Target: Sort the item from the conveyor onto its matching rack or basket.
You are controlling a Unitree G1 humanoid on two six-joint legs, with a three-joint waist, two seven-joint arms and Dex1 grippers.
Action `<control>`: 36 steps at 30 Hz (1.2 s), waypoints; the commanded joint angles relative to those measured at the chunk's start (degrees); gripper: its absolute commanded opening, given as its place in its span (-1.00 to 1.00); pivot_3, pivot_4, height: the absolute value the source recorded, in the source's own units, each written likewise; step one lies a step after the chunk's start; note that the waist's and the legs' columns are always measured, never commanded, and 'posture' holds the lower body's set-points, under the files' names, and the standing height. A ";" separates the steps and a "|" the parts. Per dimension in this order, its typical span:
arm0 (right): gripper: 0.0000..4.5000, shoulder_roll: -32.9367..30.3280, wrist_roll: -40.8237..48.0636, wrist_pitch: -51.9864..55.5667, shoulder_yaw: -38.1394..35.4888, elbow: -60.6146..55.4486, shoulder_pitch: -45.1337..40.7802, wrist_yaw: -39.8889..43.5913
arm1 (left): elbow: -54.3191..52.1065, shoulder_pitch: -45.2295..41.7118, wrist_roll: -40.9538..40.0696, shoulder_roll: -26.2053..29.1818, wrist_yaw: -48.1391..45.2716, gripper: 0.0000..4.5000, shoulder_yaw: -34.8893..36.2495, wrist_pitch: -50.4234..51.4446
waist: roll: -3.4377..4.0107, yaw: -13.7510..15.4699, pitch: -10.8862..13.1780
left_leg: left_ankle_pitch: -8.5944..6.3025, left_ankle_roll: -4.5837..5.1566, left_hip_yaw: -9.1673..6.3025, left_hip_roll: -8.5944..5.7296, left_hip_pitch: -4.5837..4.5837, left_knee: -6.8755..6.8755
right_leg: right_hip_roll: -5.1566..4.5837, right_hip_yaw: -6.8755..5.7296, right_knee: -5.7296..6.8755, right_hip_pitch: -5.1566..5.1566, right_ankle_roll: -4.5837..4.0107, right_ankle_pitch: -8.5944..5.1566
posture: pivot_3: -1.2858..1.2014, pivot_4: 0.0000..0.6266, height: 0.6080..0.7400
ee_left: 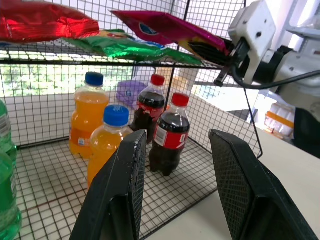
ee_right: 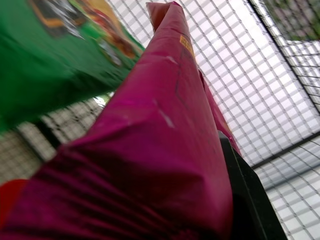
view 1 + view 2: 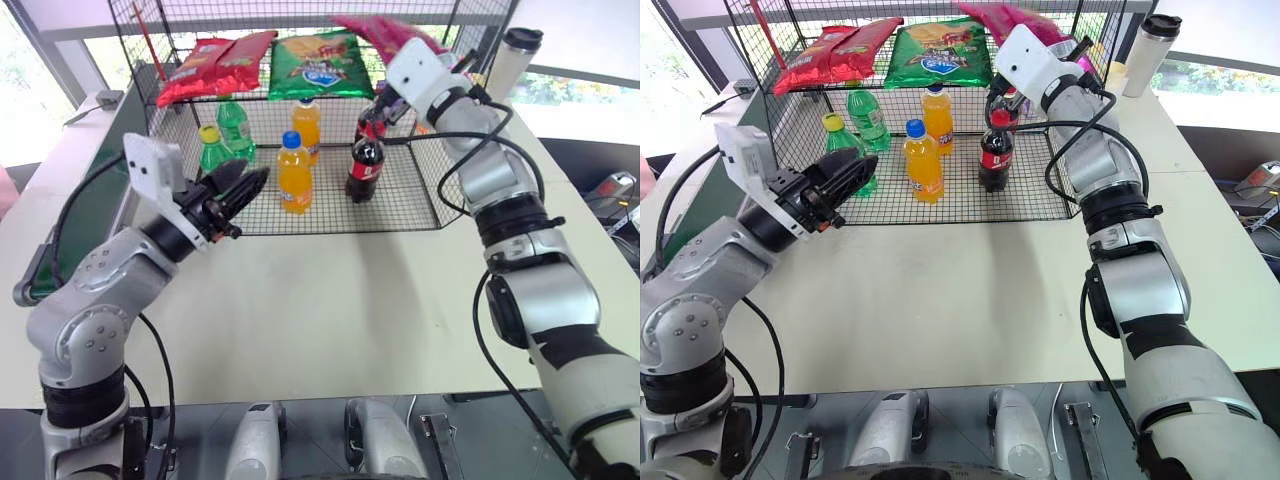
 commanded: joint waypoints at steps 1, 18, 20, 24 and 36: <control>-1.00 -0.37 1.16 1.52 -0.73 -2.80 -1.16 1.06 | -1.29 -0.72 0.14 -0.29 0.35 -0.09 -0.08 -1.79 | 0.00 0.05 0.00 | 0.00 0.00 0.00 0.00 0.00 0.00 | 0.00 0.00 0.00 0.00 0.00 0.00 | 0.03 -0.52 1.00; 0.98 -2.73 3.77 4.80 -0.89 -5.73 -0.51 8.08 | -0.82 -0.47 1.31 -0.56 0.67 -0.08 -0.80 -2.78 | -0.01 -0.05 -0.01 | 0.00 0.00 0.01 0.00 0.02 0.00 | 0.01 0.01 0.00 0.00 0.00 0.00 | 0.03 -0.52 1.00; 0.98 -4.11 5.20 7.19 -1.61 -10.36 1.35 11.64 | -0.78 -0.32 1.33 -0.38 0.63 -0.08 -0.49 -2.82 | 0.00 0.02 0.00 | 0.00 0.00 0.00 0.00 0.02 -0.01 | 0.01 0.00 0.00 0.00 0.00 0.00 | 0.03 -0.52 1.00; 0.98 -5.89 7.87 10.33 -2.32 -16.28 4.12 16.56 | 0.12 -0.33 1.93 -0.20 0.12 -0.08 -0.62 -3.14 | -0.01 0.07 -0.01 | 0.00 0.00 0.01 0.00 0.01 0.01 | 0.01 0.00 0.00 0.00 0.00 0.00 | 0.03 -0.52 1.00; 0.40 -2.61 14.83 13.11 -5.11 -10.40 0.78 18.73 | 1.86 -0.91 4.19 -1.18 0.33 -0.08 -1.57 -3.88 | 0.01 0.14 0.00 | -0.02 0.03 0.01 0.00 0.00 0.00 | 0.02 -0.01 -0.02 -0.01 0.00 0.00 | 0.03 -0.52 1.00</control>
